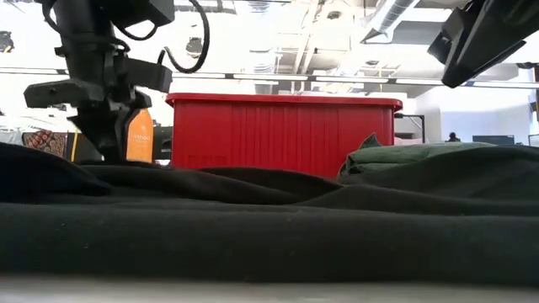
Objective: Fold laundry
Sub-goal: Fold the black shirt
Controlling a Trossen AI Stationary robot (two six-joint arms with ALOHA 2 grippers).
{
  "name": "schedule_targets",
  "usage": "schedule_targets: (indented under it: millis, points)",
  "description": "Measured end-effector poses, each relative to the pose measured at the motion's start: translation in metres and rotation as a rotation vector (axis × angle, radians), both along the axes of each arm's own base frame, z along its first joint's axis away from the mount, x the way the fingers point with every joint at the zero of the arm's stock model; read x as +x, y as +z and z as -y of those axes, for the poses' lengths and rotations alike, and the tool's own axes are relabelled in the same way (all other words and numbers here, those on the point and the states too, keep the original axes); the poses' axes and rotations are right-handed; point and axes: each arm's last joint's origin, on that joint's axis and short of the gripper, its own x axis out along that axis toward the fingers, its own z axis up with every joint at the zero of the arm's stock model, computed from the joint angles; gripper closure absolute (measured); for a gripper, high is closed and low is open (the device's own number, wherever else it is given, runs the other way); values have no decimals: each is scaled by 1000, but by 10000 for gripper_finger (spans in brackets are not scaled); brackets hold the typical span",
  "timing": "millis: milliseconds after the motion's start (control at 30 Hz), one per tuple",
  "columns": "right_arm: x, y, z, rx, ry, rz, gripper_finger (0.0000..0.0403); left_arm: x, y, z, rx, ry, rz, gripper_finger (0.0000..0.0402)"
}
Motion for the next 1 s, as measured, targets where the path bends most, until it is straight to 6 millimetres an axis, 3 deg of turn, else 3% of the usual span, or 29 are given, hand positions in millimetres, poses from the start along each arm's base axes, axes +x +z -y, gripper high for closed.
schedule_targets:
  millis: [433, 633, 800, 1000]
  points:
    - [-1, 0, -1, 26, -19, -3, 275, 11, 89, 0, 72, -125, -23, 401]
    - [-4, 0, -5, 59, -42, -14, 275, 5, 88, 22, 28, -173, -54, 401]
    - [-11, -1, -14, 57, -6, -21, 275, 1, 85, 59, -97, -244, -11, 401]
    - [-12, -1, -12, 17, -41, -11, 275, 2, 56, 104, -175, -257, -87, 402]
